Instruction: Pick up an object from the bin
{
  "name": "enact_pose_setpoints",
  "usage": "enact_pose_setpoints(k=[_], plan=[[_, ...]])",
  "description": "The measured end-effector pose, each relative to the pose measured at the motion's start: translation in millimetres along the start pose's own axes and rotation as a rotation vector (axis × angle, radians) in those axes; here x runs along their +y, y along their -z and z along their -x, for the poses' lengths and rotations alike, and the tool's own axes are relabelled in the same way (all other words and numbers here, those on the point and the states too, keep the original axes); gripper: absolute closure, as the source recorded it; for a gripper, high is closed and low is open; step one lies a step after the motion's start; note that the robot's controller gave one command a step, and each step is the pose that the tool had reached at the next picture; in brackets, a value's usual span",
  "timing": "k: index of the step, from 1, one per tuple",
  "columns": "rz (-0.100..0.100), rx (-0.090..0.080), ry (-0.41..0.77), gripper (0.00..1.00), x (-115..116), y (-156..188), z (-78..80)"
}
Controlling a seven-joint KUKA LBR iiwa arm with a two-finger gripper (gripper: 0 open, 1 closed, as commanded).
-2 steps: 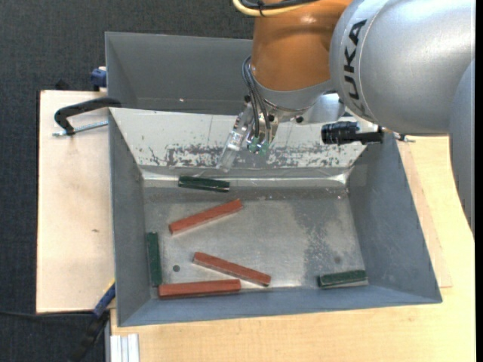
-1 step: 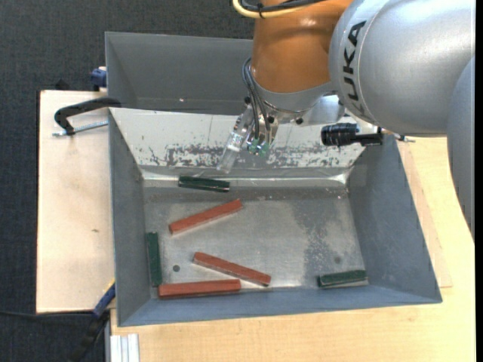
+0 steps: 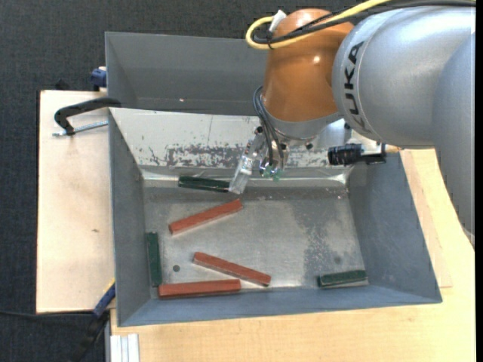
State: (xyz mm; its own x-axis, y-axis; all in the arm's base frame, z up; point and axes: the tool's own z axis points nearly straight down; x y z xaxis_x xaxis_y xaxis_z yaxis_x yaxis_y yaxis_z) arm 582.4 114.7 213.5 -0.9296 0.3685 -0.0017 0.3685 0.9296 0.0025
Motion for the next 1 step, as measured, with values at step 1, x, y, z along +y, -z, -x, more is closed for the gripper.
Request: enact_pose_setpoints(k=[1], plan=[[-0.003, 0.0, 0.043, 1.0, -10.3, -14.4, -2.5]])
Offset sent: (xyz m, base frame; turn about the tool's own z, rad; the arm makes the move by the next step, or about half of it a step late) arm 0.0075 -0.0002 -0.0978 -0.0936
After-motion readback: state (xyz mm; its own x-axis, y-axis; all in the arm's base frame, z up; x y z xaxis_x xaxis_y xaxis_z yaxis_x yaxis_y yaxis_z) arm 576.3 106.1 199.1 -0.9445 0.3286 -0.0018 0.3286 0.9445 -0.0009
